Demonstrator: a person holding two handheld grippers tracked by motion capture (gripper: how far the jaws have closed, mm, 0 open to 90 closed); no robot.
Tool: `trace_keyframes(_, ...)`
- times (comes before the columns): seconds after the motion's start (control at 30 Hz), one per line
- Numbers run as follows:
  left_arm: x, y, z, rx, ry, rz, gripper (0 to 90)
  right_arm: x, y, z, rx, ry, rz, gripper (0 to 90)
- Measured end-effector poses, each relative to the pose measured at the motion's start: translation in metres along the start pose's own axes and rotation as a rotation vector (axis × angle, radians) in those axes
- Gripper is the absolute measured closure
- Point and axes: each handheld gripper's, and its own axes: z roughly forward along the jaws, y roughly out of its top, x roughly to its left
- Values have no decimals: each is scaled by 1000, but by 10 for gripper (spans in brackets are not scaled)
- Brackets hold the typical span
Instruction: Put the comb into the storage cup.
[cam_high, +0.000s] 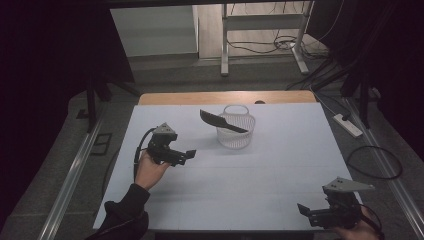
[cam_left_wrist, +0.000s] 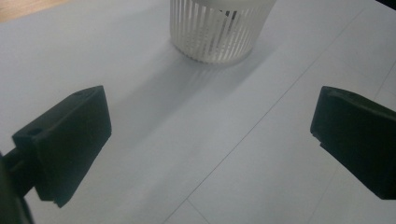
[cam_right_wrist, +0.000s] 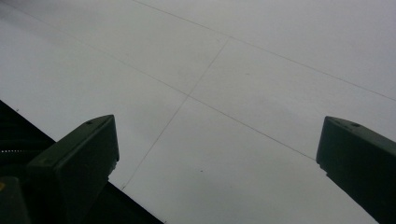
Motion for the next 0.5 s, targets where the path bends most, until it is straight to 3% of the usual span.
trace_keyframes(0.5,-10,-12,-19,-4,39,13,0,0,0,0,4,14,-4,0)
